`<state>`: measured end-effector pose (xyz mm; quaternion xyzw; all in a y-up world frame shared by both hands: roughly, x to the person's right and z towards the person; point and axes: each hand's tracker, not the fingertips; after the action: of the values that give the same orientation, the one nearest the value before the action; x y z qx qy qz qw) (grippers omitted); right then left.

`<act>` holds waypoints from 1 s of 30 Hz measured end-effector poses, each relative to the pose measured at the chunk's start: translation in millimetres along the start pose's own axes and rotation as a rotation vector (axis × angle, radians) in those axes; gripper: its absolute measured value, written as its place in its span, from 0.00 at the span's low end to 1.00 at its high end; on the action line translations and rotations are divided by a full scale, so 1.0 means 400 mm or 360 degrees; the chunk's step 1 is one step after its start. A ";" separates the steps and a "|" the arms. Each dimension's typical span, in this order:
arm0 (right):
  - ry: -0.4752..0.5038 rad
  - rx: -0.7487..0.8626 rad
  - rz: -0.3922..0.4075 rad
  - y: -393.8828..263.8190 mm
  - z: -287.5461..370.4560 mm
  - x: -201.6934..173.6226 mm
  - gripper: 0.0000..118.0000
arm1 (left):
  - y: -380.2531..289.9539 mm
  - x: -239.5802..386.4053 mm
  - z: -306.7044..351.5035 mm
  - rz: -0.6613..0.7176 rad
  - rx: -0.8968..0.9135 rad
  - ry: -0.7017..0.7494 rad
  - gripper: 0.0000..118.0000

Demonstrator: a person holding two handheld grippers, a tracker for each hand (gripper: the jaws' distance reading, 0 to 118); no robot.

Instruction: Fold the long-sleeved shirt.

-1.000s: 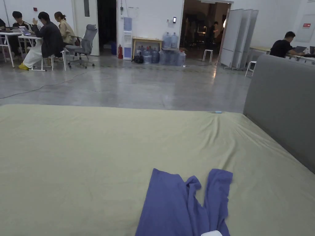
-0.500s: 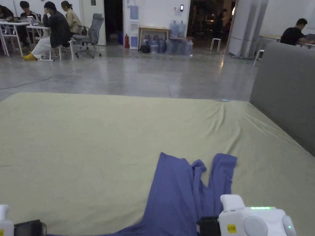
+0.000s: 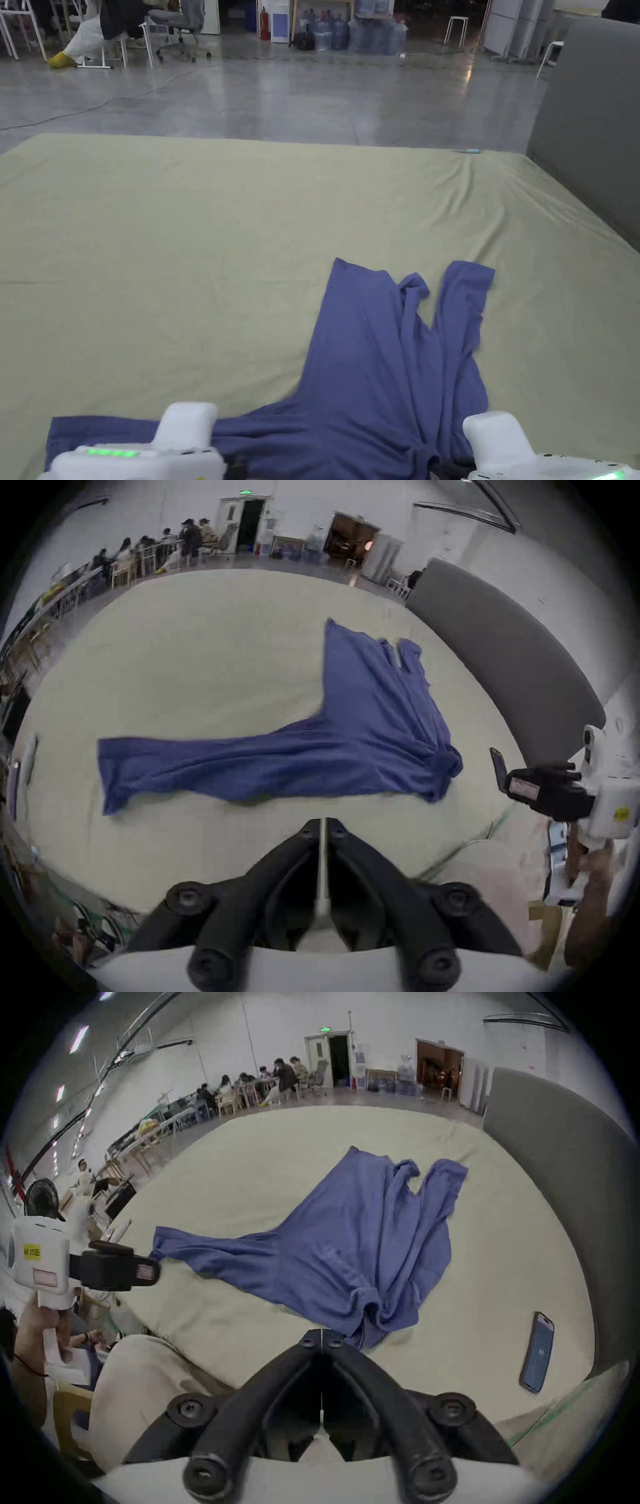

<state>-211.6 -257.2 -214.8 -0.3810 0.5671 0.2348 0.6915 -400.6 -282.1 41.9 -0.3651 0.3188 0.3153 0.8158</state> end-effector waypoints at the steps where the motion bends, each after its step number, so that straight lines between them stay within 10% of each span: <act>1: 0.0007 0.0004 -0.0003 0.009 0.001 0.008 0.00 | 0.017 0.016 -0.032 -0.0021 -0.0001 0.0011 0.99; 6: -0.0005 0.0019 -0.0050 0.044 -0.019 0.041 0.00 | 0.048 0.106 -0.215 -0.0115 -0.0100 -0.0062 0.94; 10: -0.0024 -0.0001 -0.0052 0.077 -0.055 0.075 0.00 | 0.046 0.196 -0.358 -0.0158 -0.0193 -0.0016 0.57; 13: -0.0056 -0.0018 -0.0036 0.130 -0.096 0.112 0.00 | 0.018 0.209 -0.437 -0.0232 -0.0251 0.0109 0.50; 16: -0.0114 -0.0002 0.0007 0.217 -0.141 0.142 0.00 | 0.004 0.208 -0.424 -0.0165 -0.0120 0.0148 0.01; 22: -0.0191 0.0111 0.0217 0.485 -0.297 0.168 0.00 | 0.011 0.140 -0.383 0.0165 -0.0101 0.0042 0.01; 23: -0.0208 0.0125 0.0262 0.536 -0.335 0.163 0.18 | 0.013 0.140 -0.373 0.0183 -0.0089 0.0017 0.01; 25: -0.0097 0.0129 0.0282 0.658 -0.447 0.163 0.89 | 0.024 0.130 -0.351 0.0178 -0.0070 -0.0016 0.01; 30: 0.0029 -0.0175 0.0083 0.909 -0.798 0.201 0.99 | 0.041 0.122 -0.315 0.0146 -0.0049 -0.0059 0.01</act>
<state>-660.3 -301.1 -408.2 -0.4056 0.5693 0.2800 0.6580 -420.3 -360.1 -67.9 -0.3566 0.3151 0.3639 0.8007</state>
